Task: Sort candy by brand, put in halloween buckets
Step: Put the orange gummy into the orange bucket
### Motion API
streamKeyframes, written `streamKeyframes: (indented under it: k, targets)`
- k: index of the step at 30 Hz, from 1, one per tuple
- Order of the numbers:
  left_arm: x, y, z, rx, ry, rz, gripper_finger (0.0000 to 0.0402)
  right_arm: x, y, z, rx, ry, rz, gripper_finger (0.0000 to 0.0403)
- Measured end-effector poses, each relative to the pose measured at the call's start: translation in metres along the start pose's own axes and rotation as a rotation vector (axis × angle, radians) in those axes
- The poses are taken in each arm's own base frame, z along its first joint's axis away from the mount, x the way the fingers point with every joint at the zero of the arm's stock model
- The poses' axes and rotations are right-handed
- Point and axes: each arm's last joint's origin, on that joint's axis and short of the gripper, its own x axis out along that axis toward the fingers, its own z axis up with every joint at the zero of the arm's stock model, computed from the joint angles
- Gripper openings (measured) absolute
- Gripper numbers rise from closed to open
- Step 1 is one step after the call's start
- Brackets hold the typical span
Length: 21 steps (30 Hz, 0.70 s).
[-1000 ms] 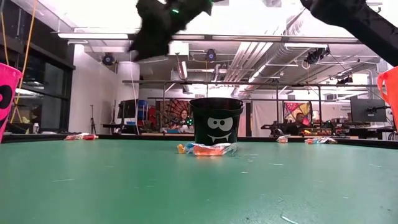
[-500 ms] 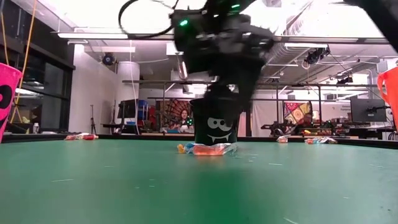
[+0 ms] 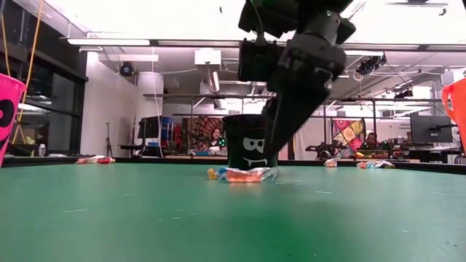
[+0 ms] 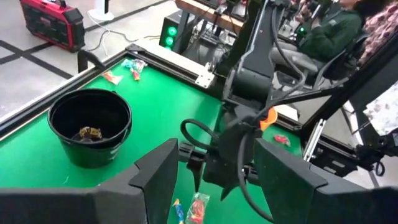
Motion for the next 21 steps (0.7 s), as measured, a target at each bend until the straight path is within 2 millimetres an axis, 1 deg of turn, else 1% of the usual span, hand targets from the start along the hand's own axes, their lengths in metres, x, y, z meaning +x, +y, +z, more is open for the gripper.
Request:
streamKeyframes:
  k: [2, 4, 9, 16, 18, 19, 21]
  targets:
    - [0.0, -0.001, 0.0, 0.0, -0.005, 0.001, 0.0199, 0.003, 0.003, 0.004, -0.018, -0.049, -0.053, 0.0249]
    - [-0.001, -0.001, 0.0, -0.002, -0.008, 0.009, 0.0199, 0.003, 0.005, 0.004, -0.038, -0.063, -0.079, 0.0249]
    - [-0.002, -0.004, -0.002, -0.001, -0.005, -0.004, 0.0199, 0.012, 0.004, -0.002, -0.051, -0.004, -0.088, 0.0249]
    - [-0.005, -0.008, -0.004, 0.003, -0.022, 0.016, 0.0199, 0.03, 0.007, -0.004, -0.057, 0.004, -0.096, 0.0245]
    - [-0.005, -0.009, -0.005, 0.005, -0.022, 0.015, 0.0199, 0.033, 0.009, -0.004, -0.048, -0.004, -0.11, 0.0227]
    - [-0.005, -0.009, -0.005, 0.005, -0.022, 0.015, 0.0199, 0.033, 0.01, -0.005, -0.046, -0.001, -0.115, 0.0209]
    - [-0.006, -0.009, -0.005, 0.007, -0.021, 0.012, 0.0199, 0.031, 0.012, -0.004, -0.043, 0.008, -0.116, 0.0156]
